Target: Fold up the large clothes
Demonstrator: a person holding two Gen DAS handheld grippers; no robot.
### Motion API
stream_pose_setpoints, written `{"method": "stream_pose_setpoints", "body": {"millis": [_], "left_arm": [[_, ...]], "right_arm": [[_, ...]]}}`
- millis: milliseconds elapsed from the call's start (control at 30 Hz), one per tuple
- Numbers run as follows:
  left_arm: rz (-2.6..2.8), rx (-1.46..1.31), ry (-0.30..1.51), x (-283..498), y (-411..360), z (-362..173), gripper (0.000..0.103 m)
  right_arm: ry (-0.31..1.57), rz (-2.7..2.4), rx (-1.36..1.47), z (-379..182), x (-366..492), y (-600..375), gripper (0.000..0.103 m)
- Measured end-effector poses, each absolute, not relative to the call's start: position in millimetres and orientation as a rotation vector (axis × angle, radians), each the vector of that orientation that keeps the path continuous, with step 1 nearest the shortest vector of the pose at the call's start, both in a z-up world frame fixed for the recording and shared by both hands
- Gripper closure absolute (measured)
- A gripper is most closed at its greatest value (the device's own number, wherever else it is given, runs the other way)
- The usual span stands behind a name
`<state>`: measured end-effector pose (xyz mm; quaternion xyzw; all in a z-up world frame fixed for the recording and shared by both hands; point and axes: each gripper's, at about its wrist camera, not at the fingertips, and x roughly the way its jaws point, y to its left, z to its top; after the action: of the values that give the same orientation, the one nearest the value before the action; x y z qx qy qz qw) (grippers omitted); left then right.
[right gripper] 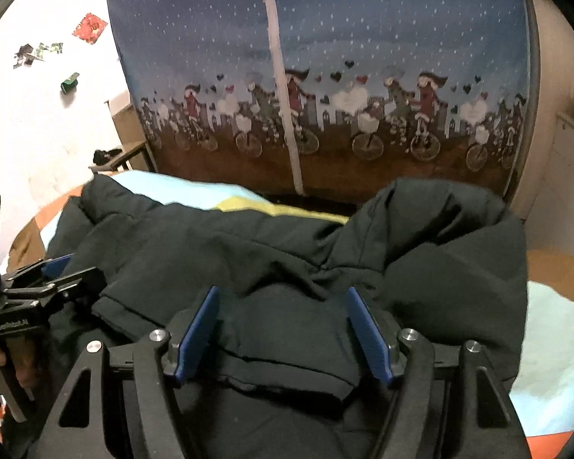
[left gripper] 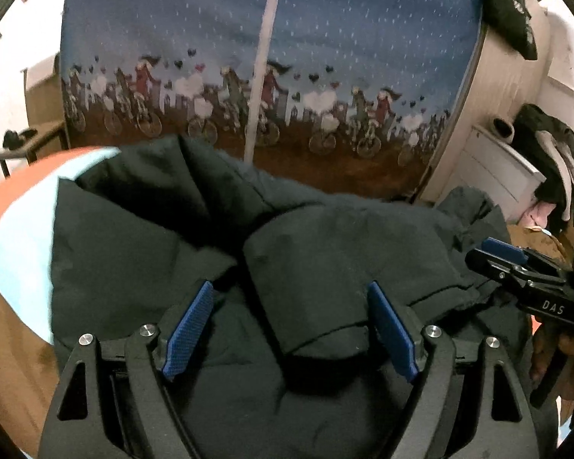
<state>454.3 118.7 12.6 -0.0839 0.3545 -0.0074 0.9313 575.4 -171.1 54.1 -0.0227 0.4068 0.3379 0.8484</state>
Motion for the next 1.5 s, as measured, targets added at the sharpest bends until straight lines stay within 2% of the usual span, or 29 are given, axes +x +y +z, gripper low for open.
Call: {"method": "stream_pose_setpoints", "body": {"millis": [167,467,700,833,967,1067,1233,1367,1500], "left_arm": [[0.018,-0.121,0.751,455.9,111.0,17.9,0.024],[-0.049,-0.185,0.723,457.8,102.0,32.3,0.024],[-0.061,-0.071,0.793,474.5,71.5,8.8,0.023],[0.003,0.054,0.877,482.1,63.1,-23.3,0.012],[0.006,0.009,0.911,481.8,72.4,-40.4,0.009],[0.009,-0.013,0.912,478.1,75.2,-34.6,0.009],[-0.012,-0.142,0.815,459.8,87.6,-9.6,0.009],[0.000,-0.174,0.779,450.1,91.2,12.7,0.009],[0.006,-0.150,0.745,439.2,86.0,36.4,0.009]], "right_arm": [[0.867,0.700,-0.057,58.4,574.4,-172.3,0.031],[0.886,0.683,-0.015,62.2,577.2,-176.6,0.025],[0.932,0.637,-0.067,42.6,575.9,-178.2,0.025],[0.963,0.616,-0.112,25.6,575.9,-178.9,0.023],[0.961,0.602,-0.145,17.1,573.7,-176.5,0.019],[0.945,0.585,-0.153,25.1,570.8,-176.5,0.019],[0.873,0.616,-0.085,48.4,558.6,-190.9,0.018],[0.834,0.632,-0.065,69.0,548.2,-198.3,0.011],[0.815,0.640,-0.064,85.8,539.5,-201.5,0.009]]}}
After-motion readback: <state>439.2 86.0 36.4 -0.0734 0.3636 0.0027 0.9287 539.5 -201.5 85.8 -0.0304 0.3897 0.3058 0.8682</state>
